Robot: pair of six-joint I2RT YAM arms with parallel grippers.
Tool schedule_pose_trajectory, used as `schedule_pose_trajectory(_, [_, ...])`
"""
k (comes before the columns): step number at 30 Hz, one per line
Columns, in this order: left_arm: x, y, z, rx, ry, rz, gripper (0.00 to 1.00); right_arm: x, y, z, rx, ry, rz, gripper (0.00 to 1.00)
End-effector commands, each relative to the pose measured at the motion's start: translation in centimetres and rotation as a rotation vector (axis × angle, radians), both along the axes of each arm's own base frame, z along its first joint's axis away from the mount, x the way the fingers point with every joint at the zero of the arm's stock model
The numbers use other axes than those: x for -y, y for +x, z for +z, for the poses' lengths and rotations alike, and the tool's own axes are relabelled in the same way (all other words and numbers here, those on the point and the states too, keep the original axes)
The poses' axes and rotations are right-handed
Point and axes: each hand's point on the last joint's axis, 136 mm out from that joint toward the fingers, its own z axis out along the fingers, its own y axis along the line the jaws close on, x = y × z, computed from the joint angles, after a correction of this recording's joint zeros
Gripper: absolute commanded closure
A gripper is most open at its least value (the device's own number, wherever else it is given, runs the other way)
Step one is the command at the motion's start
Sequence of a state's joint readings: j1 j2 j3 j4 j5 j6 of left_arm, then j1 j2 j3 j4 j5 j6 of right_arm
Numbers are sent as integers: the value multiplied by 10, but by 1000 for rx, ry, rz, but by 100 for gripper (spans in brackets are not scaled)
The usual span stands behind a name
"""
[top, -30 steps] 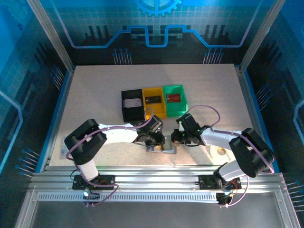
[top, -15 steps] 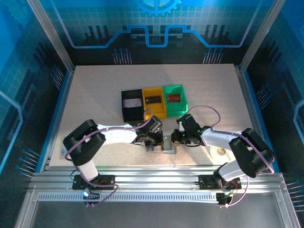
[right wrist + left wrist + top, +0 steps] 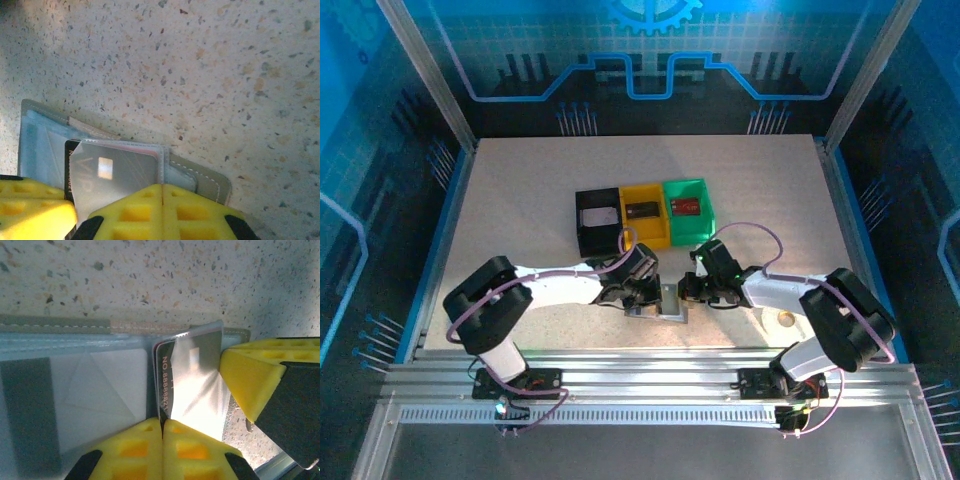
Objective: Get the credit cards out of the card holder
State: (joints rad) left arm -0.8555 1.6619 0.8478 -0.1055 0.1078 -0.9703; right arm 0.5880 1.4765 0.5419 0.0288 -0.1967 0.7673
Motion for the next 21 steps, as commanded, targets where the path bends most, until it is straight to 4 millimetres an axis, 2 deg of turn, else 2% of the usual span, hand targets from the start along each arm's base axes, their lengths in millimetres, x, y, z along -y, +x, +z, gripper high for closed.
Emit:
schedule_pose_trajectory(1, [-4, 0, 6, 31, 3, 16, 100, 25, -38, -40, -166, -117, -3, 98])
schedule_pose_trajectory(21, [-5, 2, 12, 50, -18, 29, 100, 25, -39, -40, -173, -116, 1, 99])
